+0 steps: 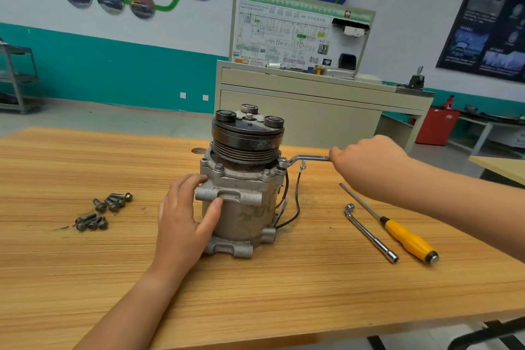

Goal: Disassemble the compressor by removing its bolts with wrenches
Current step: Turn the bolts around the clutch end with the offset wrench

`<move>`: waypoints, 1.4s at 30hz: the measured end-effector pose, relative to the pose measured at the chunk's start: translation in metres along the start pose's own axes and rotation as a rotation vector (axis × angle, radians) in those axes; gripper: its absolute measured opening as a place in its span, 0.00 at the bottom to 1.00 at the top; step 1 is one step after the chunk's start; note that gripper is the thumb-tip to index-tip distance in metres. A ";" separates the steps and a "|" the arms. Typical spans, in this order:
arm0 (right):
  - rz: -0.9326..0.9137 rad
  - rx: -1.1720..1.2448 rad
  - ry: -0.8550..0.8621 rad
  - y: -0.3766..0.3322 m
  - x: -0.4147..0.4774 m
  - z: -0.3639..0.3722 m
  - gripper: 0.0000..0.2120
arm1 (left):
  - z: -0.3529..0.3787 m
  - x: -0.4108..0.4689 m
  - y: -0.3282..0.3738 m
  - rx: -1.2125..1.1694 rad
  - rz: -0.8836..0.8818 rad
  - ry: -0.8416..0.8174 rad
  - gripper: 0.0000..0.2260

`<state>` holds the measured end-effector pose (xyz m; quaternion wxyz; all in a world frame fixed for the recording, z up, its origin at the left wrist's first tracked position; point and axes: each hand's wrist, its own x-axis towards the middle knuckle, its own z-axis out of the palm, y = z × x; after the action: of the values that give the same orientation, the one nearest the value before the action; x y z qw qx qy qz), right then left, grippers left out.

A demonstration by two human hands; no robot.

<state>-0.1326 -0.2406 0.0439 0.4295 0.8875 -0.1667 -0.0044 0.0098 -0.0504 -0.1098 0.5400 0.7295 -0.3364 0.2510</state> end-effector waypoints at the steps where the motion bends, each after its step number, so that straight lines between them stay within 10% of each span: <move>1: 0.015 0.025 0.005 -0.001 0.009 0.002 0.10 | 0.000 0.000 0.000 -0.002 -0.001 -0.001 0.24; 10: -0.102 0.326 0.438 -0.025 0.094 0.042 0.16 | -0.001 0.001 -0.001 0.008 0.004 -0.009 0.24; 19: 0.178 1.087 0.469 -0.023 0.028 0.034 0.23 | -0.001 0.001 -0.001 -0.032 0.011 -0.002 0.25; 27: 0.025 0.762 0.069 -0.018 -0.020 0.011 0.19 | 0.000 0.001 -0.002 -0.038 0.026 0.030 0.24; 42: -0.038 0.086 0.058 -0.037 -0.021 -0.027 0.30 | 0.000 -0.002 -0.001 -0.064 -0.003 0.037 0.23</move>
<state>-0.1378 -0.1931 0.0299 0.3957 0.9078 -0.1374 0.0202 0.0098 -0.0494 -0.1117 0.5696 0.7076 -0.3332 0.2528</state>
